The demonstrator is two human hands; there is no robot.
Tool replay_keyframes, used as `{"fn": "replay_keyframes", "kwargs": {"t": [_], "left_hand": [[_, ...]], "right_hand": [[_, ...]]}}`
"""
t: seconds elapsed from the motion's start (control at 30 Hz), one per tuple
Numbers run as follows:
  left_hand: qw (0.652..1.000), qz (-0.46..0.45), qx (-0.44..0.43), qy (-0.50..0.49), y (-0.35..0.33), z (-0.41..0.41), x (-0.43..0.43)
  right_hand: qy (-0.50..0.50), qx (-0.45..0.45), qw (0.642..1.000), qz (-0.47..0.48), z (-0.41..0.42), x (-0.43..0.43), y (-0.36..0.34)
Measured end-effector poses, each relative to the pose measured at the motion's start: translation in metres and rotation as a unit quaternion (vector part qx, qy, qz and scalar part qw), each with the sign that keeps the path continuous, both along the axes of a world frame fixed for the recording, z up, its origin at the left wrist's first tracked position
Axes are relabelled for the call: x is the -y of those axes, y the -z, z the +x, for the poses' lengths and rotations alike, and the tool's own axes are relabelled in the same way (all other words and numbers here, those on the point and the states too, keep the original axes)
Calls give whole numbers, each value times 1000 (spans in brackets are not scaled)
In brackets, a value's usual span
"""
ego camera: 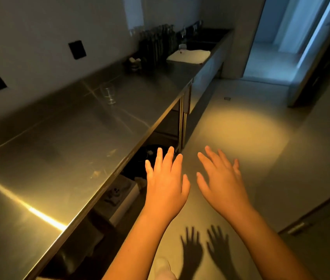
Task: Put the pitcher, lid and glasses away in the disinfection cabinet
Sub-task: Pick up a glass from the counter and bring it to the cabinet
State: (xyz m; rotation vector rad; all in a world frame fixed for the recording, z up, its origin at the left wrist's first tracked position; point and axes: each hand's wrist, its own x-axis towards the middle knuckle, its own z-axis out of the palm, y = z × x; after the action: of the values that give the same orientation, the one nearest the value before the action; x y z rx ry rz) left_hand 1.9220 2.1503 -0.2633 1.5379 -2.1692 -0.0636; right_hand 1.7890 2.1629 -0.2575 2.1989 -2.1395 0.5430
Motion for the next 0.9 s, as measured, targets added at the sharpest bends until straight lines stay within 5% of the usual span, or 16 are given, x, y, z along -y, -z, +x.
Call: {"fn": "replay_keyframes", "kwargs": {"t": [0.63,0.9], "left_hand": [[990,11,49,128,-15,-50,274],[987,68,70,130,-26,-155,381]], "right_hand": [[100,-13,993,55,-51,245,-16],[120,-42,989,-73,-145,353,4]]}}
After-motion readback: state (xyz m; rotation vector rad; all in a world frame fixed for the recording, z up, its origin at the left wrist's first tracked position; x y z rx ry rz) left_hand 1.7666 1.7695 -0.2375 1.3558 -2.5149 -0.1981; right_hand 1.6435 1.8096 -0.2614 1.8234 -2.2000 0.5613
